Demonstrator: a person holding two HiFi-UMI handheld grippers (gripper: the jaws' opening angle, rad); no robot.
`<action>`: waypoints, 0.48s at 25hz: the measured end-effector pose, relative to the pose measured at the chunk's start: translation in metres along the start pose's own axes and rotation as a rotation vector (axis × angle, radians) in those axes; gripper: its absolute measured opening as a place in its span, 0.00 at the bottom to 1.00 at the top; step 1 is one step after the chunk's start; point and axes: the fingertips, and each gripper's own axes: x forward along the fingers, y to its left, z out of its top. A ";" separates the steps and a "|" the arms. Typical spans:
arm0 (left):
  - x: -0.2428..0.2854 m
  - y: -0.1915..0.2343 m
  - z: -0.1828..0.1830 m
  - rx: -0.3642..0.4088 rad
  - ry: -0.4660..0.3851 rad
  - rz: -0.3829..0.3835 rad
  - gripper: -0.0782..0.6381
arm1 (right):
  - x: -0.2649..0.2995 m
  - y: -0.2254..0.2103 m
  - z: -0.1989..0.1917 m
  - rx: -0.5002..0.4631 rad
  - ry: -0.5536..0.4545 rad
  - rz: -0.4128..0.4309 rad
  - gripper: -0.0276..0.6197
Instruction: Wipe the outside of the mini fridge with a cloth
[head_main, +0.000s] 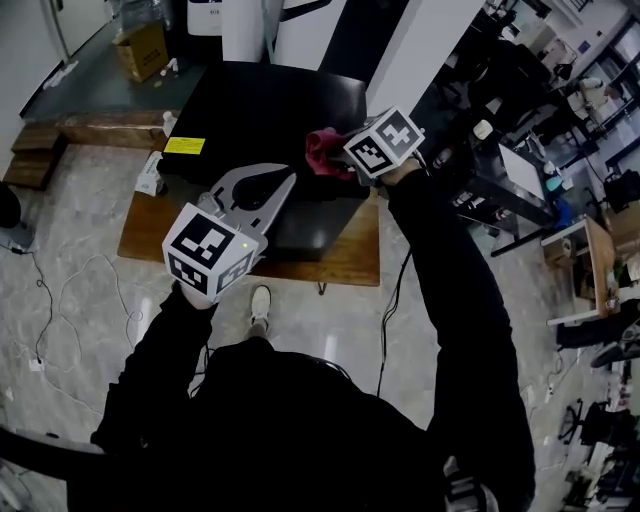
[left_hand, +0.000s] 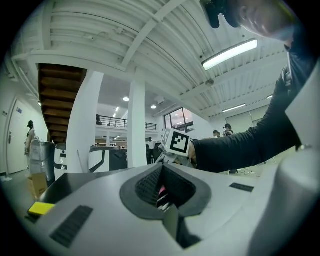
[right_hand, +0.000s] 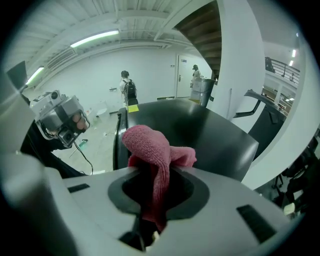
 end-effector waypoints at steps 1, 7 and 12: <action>-0.008 -0.009 -0.005 -0.006 0.010 0.006 0.11 | -0.003 0.011 -0.005 -0.002 -0.001 0.008 0.16; -0.046 -0.047 -0.010 -0.002 0.026 0.045 0.11 | -0.057 0.047 0.008 -0.017 -0.281 -0.026 0.16; -0.080 -0.064 -0.006 0.001 -0.024 0.073 0.11 | -0.128 0.124 0.015 -0.005 -0.710 -0.028 0.16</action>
